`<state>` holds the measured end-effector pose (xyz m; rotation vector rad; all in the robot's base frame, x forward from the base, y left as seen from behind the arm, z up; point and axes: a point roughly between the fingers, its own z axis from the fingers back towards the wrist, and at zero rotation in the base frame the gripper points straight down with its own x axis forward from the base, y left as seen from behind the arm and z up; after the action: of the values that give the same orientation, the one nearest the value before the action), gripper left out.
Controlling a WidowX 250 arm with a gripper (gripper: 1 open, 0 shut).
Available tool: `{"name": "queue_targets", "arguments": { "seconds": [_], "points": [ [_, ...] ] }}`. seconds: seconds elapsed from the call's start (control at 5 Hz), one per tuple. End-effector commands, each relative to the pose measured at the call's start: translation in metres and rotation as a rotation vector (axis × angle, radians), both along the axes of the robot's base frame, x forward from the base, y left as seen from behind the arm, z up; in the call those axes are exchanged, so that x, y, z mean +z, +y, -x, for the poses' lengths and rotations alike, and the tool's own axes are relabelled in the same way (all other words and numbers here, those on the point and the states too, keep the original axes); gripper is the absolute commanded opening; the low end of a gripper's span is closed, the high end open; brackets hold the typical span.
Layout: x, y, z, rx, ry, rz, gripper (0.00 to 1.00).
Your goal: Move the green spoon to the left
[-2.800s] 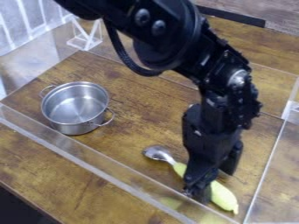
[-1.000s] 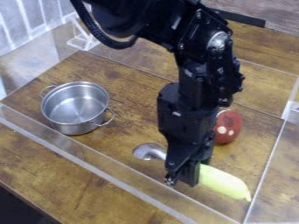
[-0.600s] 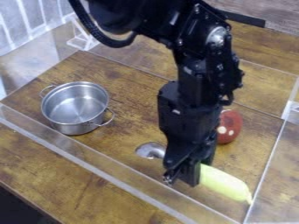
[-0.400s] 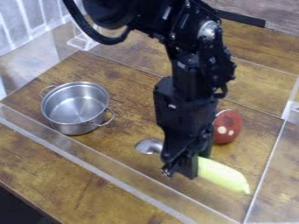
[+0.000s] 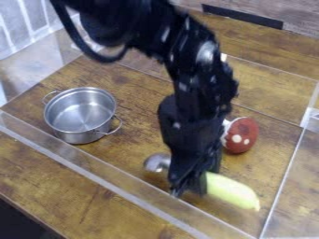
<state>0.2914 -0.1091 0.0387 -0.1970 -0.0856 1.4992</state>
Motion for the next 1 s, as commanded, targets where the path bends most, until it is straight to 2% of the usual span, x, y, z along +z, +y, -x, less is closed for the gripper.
{"name": "queue_targets", "arguments": {
  "seconds": [0.0, 0.2, 0.6, 0.8],
  "points": [
    [0.004, -0.003, -0.009, -0.042, -0.066, 0.023, 0.00],
    [0.004, -0.001, -0.010, -0.075, -0.070, 0.020, 0.00],
    [0.019, 0.001, -0.024, -0.071, -0.076, 0.006, 0.00],
    [0.014, -0.002, -0.024, -0.041, -0.084, 0.005, 0.00]
  ]
}}
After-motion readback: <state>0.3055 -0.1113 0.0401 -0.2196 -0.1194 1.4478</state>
